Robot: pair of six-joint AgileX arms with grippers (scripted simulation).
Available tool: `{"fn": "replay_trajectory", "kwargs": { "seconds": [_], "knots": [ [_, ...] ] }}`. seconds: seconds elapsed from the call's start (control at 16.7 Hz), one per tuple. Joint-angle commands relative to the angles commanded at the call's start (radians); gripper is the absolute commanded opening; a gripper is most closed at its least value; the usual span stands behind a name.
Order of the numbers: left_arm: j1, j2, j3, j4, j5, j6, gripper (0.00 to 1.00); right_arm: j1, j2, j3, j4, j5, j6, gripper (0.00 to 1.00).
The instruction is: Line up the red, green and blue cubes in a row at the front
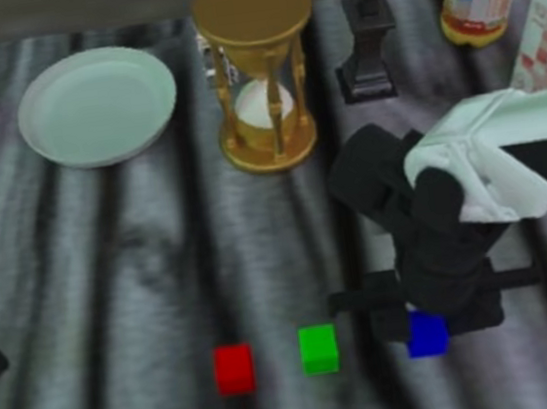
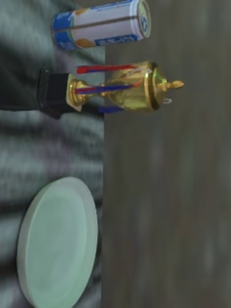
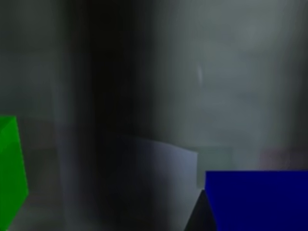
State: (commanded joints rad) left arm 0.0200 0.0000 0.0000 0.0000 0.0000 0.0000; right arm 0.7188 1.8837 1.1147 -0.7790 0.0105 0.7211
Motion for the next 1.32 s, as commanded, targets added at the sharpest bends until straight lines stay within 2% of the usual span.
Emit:
{"fn": "replay_trajectory", "kwargs": {
  "seconds": [0.18,0.96,1.32],
  "knots": [
    [0.0,0.0,0.0,0.0,0.0,0.0,1.0,0.0,0.0,0.0,0.0,0.0,0.0,0.0],
    [0.0,0.0,0.0,0.0,0.0,0.0,1.0,0.0,0.0,0.0,0.0,0.0,0.0,0.98],
    [0.0,0.0,0.0,0.0,0.0,0.0,1.0,0.0,0.0,0.0,0.0,0.0,0.0,1.0]
  ]
}}
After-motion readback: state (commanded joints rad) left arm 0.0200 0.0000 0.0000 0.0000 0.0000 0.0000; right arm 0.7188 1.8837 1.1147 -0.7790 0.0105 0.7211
